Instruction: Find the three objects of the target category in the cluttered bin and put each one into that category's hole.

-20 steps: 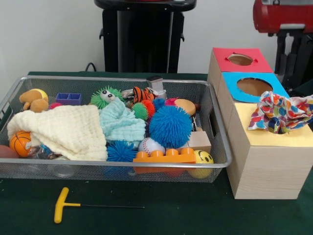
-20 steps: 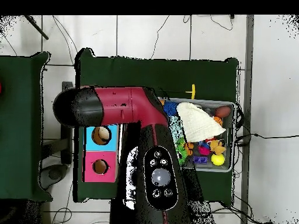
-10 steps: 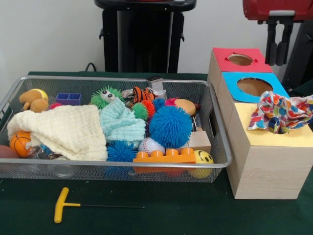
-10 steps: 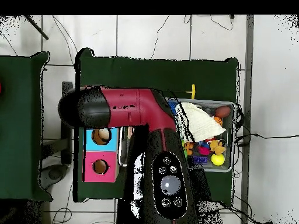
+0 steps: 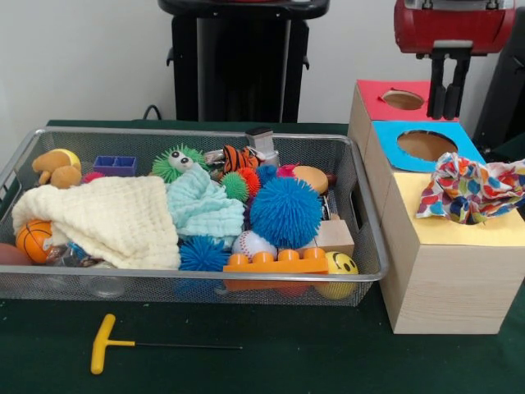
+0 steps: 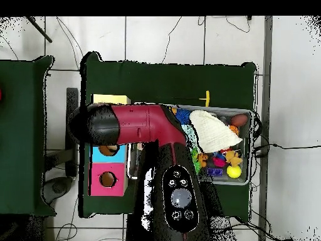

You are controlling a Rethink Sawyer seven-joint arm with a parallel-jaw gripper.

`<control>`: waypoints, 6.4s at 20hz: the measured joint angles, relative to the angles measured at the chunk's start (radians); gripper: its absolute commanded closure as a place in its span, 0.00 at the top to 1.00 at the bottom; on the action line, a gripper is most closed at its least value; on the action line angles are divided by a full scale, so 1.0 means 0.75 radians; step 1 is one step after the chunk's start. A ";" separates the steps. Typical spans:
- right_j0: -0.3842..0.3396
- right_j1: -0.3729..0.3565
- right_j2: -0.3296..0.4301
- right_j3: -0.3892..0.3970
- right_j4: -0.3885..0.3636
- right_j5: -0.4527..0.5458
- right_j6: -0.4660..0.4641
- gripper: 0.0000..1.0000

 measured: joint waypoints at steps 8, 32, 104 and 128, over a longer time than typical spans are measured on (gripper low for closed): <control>0.009 0.000 0.000 0.034 0.000 0.000 0.000 0.00; 0.042 0.120 0.000 0.033 0.001 -0.137 0.000 0.00; 0.007 0.383 0.070 -0.171 0.000 -0.191 0.000 0.00; -0.066 -0.007 0.089 -0.007 0.001 -0.125 0.000 0.00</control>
